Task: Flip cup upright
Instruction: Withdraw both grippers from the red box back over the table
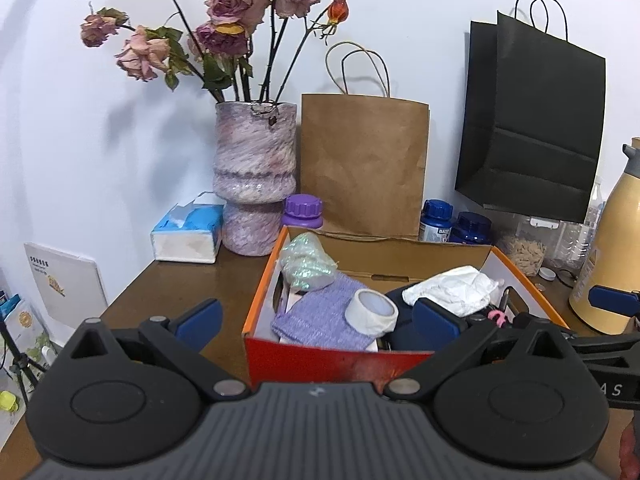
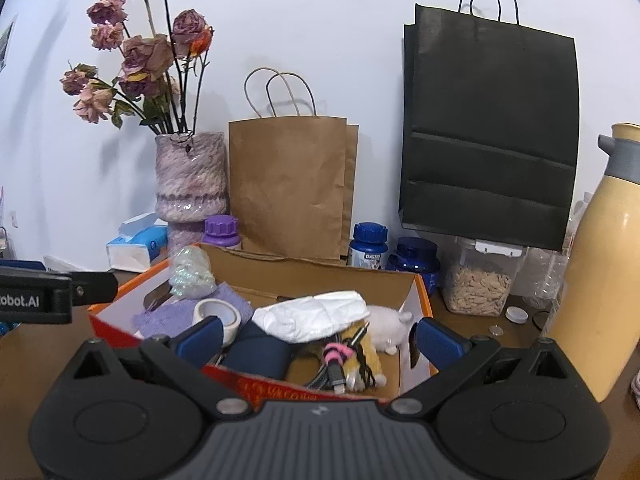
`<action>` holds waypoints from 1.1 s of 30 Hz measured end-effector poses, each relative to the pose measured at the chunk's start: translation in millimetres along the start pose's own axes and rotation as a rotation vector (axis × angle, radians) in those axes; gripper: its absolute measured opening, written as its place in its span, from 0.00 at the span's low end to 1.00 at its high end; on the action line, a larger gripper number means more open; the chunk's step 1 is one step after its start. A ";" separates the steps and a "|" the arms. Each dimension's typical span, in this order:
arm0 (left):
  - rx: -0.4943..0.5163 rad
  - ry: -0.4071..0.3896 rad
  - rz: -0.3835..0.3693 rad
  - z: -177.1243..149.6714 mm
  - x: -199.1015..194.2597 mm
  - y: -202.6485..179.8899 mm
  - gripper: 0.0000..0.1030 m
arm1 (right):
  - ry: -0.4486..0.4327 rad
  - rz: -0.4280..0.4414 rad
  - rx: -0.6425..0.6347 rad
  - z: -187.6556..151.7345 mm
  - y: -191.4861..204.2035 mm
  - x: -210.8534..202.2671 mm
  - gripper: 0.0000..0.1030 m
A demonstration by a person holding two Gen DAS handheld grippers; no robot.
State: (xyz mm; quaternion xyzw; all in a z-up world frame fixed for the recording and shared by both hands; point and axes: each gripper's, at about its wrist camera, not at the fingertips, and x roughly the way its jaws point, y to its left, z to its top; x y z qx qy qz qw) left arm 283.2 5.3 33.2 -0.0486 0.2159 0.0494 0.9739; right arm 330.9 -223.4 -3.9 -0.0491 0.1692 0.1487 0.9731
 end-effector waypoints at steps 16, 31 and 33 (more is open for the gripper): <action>-0.027 0.003 0.011 -24.4 -56.1 7.4 1.00 | 0.011 0.044 -0.007 -31.1 19.1 -58.6 1.00; -0.003 0.049 0.028 -64.2 -82.0 26.1 1.00 | 0.071 0.110 -0.031 -67.5 48.4 -80.2 1.00; -0.001 0.056 0.027 -68.8 -82.8 29.0 1.00 | 0.086 0.120 -0.033 -71.4 52.2 -78.4 1.00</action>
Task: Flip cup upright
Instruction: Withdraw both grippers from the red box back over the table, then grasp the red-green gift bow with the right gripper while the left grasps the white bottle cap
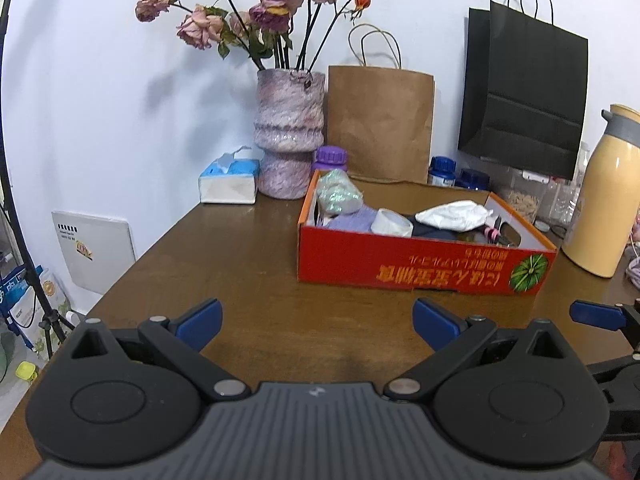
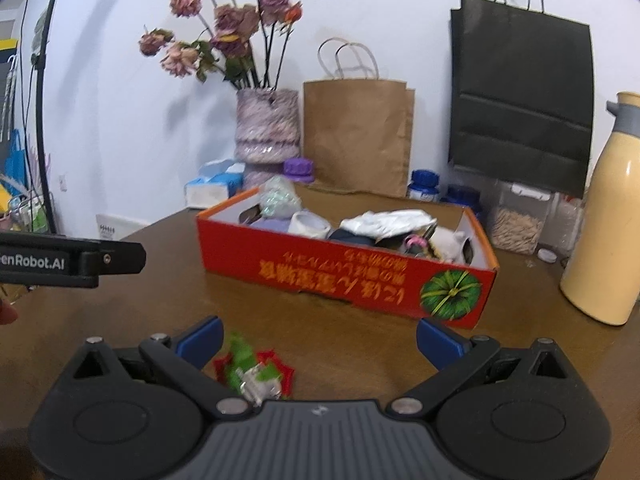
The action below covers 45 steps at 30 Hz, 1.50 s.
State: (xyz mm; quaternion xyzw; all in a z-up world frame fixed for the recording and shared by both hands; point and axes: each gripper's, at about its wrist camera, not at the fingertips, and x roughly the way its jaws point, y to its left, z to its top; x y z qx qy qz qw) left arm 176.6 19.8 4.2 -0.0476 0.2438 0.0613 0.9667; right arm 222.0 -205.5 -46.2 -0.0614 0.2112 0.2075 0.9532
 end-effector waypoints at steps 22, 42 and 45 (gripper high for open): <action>-0.023 0.036 -0.023 -19.8 3.8 17.9 1.00 | 0.111 0.135 0.133 -23.5 -0.4 34.9 0.64; -0.020 0.056 -0.058 -26.2 7.7 6.0 1.00 | 0.035 0.093 0.112 -20.0 -6.9 14.6 0.38; -0.015 0.064 -0.072 -28.2 7.6 -1.2 1.00 | 0.025 0.072 0.106 -20.4 -10.9 11.2 0.38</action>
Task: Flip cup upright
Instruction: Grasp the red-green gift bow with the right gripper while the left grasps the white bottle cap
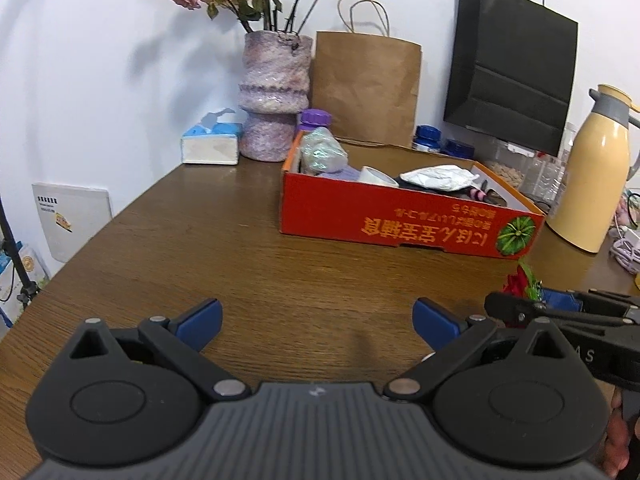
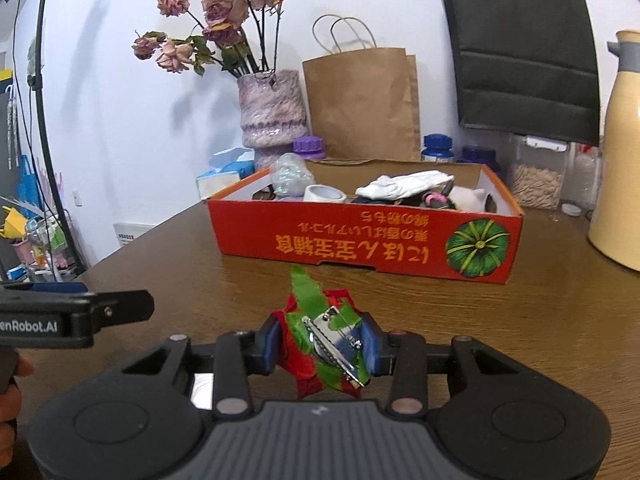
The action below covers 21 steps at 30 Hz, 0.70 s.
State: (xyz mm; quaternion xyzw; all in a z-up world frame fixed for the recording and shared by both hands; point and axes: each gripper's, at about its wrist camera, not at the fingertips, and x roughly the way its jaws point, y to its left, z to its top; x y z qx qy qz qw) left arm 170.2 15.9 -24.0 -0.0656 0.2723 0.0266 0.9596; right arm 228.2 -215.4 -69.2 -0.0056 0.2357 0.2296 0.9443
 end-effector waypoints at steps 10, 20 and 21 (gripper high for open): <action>0.040 0.044 -0.042 -10.5 4.5 -30.3 1.00 | -0.018 -0.044 -0.007 -4.3 -18.2 -13.6 0.38; 0.092 0.090 -0.036 -22.9 8.7 -59.8 1.00 | -0.032 -0.085 -0.002 -9.7 -42.0 -28.1 0.38; 0.098 0.094 -0.034 -24.1 9.3 -62.3 1.00 | -0.033 -0.086 -0.001 -9.9 -43.5 -29.5 0.38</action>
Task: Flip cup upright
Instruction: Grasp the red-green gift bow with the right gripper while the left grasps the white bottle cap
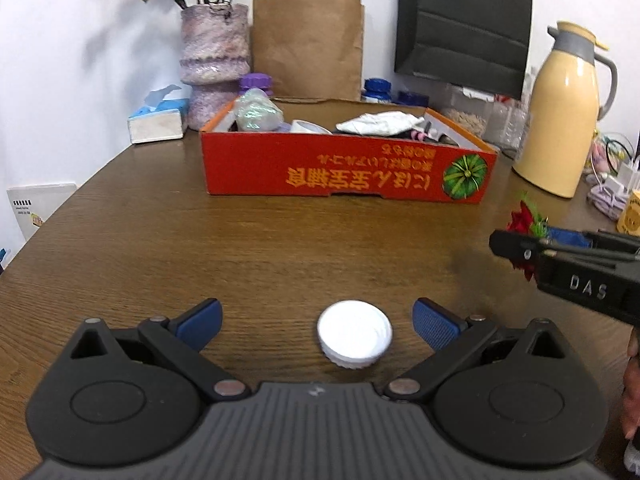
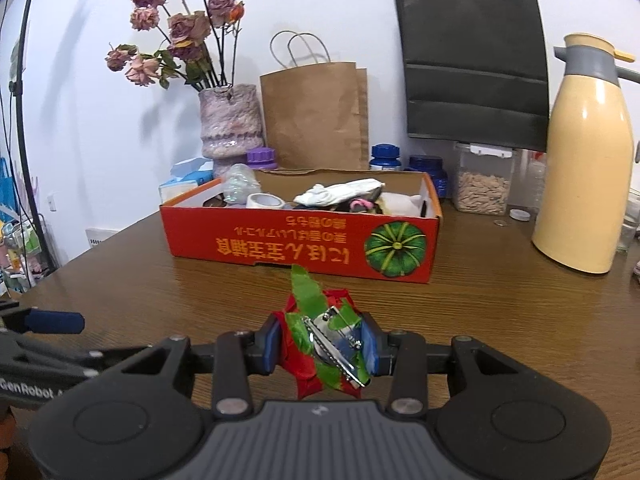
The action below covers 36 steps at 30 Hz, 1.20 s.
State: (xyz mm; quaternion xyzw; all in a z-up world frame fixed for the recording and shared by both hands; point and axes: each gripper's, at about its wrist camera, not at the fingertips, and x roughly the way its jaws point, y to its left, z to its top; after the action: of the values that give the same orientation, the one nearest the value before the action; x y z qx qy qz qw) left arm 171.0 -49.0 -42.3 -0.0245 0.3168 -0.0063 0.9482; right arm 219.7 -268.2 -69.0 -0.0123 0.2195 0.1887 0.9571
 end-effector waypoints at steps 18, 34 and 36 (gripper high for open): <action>0.021 0.081 0.063 -4.7 21.2 -14.8 1.00 | -0.021 0.005 -0.016 -6.6 -6.7 -15.7 0.38; 0.065 0.036 0.013 -6.8 10.6 -30.4 0.40 | -0.021 0.002 -0.025 -6.6 -4.9 -18.0 0.38; 0.064 0.034 0.015 -6.9 10.5 -30.8 0.40 | -0.021 0.002 -0.027 -6.8 -4.9 -17.7 0.38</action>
State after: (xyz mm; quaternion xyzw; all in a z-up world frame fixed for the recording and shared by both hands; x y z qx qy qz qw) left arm 175.4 -80.4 -52.5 0.0085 0.3327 -0.0097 0.9429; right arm 203.9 -279.8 -67.9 -0.0228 0.2068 0.1927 0.9590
